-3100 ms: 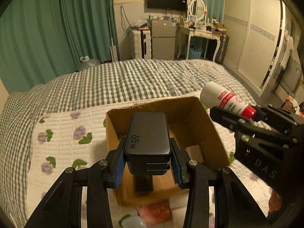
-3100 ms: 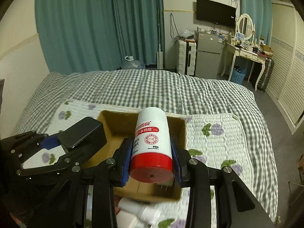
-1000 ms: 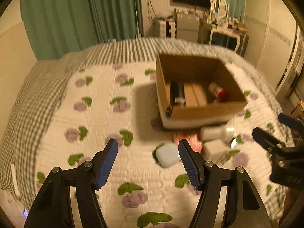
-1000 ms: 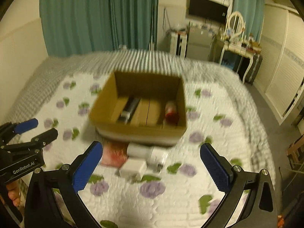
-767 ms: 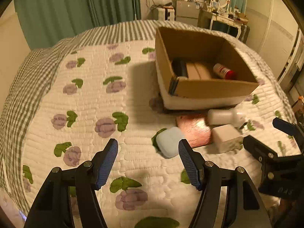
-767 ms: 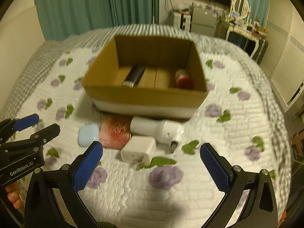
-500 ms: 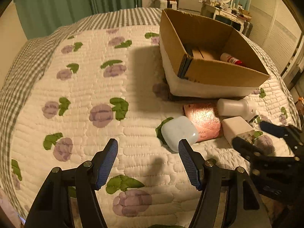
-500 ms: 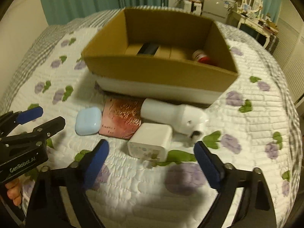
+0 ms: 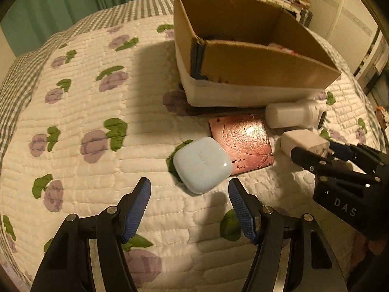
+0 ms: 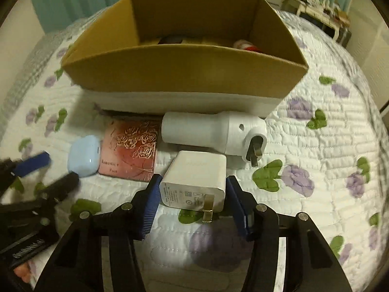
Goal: Organize rigid objects
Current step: 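Grasp the light-blue earbud case with the left tool while the right tool grasps a white charger, then carry the earbud case and white charger over the box and release them inside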
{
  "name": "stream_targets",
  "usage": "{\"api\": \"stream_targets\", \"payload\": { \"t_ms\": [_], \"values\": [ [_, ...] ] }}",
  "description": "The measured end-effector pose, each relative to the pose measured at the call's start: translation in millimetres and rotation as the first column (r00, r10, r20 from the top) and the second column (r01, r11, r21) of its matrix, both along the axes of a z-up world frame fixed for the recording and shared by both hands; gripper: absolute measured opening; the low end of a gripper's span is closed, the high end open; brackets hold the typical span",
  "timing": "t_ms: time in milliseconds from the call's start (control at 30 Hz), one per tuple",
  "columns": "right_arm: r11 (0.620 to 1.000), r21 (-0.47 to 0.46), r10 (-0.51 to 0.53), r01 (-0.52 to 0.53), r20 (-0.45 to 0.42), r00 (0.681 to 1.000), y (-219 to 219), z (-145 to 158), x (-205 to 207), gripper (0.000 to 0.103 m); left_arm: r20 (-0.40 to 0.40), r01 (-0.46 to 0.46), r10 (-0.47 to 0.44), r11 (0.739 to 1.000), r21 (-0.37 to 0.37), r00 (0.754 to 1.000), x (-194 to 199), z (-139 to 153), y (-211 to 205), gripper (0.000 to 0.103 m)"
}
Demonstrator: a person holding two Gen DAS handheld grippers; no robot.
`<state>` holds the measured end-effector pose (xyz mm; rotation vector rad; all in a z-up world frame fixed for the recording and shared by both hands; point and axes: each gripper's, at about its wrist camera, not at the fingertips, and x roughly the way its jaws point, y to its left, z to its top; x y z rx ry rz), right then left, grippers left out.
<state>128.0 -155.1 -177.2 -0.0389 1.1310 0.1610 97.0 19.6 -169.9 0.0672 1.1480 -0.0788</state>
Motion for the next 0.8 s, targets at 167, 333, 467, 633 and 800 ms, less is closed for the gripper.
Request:
{"api": "stream_targets", "payload": {
  "t_ms": [167,333,467,633,800],
  "values": [
    [1.0,-0.022,-0.001,0.0,-0.031,1.0,4.0,-13.4,14.1,0.055,-0.034,-0.017,0.017,1.0,-0.011,0.999,12.0,-7.5,-2.0,0.069],
    [1.0,0.011,-0.011,0.011,-0.024,1.0,2.2,-13.8,16.4,0.054,-0.067,-0.017,0.019,1.0,0.024,0.998,25.6,-17.2,-10.2,0.069],
    [1.0,0.025,-0.014,0.015,-0.021,1.0,-1.2,-12.8,15.2,0.054,-0.064,-0.002,0.003,1.0,0.016,0.998,33.8,-18.5,-17.0,0.069],
    [0.999,0.037,-0.018,0.018,-0.016,1.0,-14.9,-10.9,8.6,0.054,-0.052,-0.009,0.009,1.0,-0.019,0.999,36.1,-17.4,-14.2,0.066],
    [0.999,0.044,-0.021,0.021,0.005,1.0,-16.4,-4.5,1.4,0.053,-0.029,-0.004,0.004,1.0,-0.026,1.0,27.4,-9.2,-13.2,0.059]
  ]
}}
